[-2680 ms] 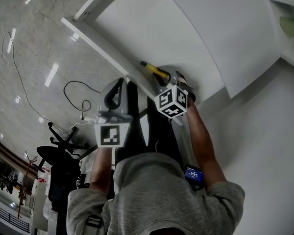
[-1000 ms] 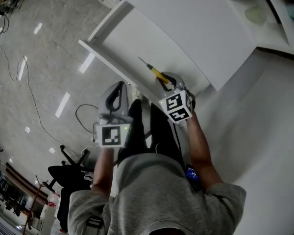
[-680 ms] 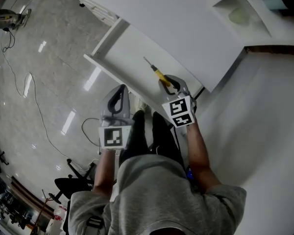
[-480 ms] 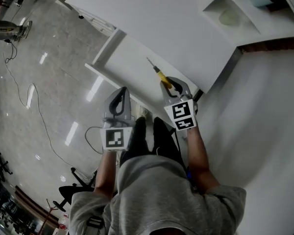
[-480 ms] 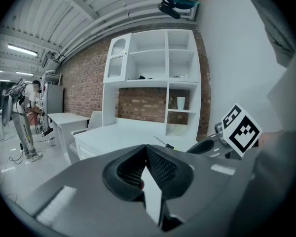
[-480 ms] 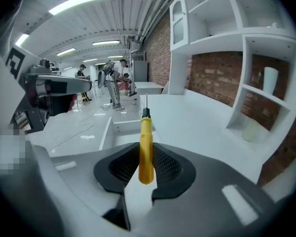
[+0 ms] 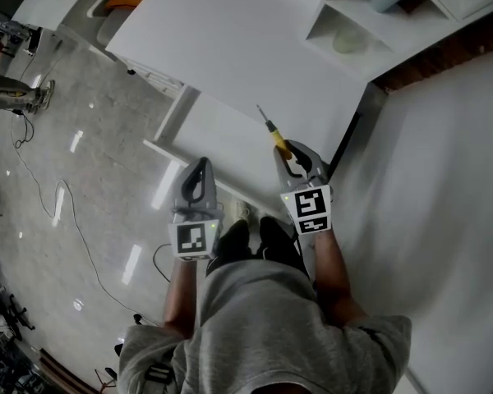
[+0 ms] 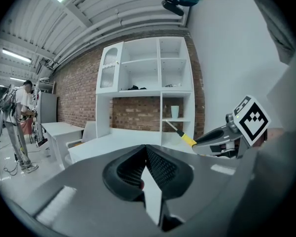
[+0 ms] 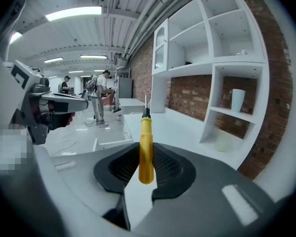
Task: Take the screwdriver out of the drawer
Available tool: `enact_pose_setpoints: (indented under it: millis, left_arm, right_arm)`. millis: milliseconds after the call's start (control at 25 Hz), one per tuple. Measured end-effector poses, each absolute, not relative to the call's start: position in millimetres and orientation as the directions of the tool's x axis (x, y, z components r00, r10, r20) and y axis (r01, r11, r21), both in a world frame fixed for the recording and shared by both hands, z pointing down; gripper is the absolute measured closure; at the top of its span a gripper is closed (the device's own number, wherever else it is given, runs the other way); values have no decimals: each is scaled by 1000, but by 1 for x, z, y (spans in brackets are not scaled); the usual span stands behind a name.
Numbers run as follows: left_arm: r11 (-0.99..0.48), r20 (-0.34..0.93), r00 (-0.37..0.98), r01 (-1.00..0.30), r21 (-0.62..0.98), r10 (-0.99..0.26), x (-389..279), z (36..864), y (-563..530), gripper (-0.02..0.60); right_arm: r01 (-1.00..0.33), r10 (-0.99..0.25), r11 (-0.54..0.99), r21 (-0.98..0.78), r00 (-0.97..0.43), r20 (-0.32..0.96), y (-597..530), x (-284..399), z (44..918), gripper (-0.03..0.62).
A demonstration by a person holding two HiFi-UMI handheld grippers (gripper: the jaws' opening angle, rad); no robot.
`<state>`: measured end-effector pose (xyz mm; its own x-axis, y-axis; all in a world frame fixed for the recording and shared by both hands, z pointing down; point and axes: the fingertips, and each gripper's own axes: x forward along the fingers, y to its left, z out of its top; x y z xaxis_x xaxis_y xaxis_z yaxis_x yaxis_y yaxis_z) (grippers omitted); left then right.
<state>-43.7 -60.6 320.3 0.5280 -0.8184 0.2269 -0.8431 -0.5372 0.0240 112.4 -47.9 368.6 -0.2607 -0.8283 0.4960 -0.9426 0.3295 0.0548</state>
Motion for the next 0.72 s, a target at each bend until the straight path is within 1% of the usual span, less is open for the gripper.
enact_pose_setpoints:
  millis: [360,720]
  left_arm:
    - [-592,153,581,-805,-36,-800,-28,279,-51,569]
    - [-641,109,634,-766,-44,-765,-17,279,-42,569]
  right_arm:
    - [-967,-902,246,69,-202,382,-33,129,314,510]
    - [-985,-946,156,77,-126,300,-7,143,301,510]
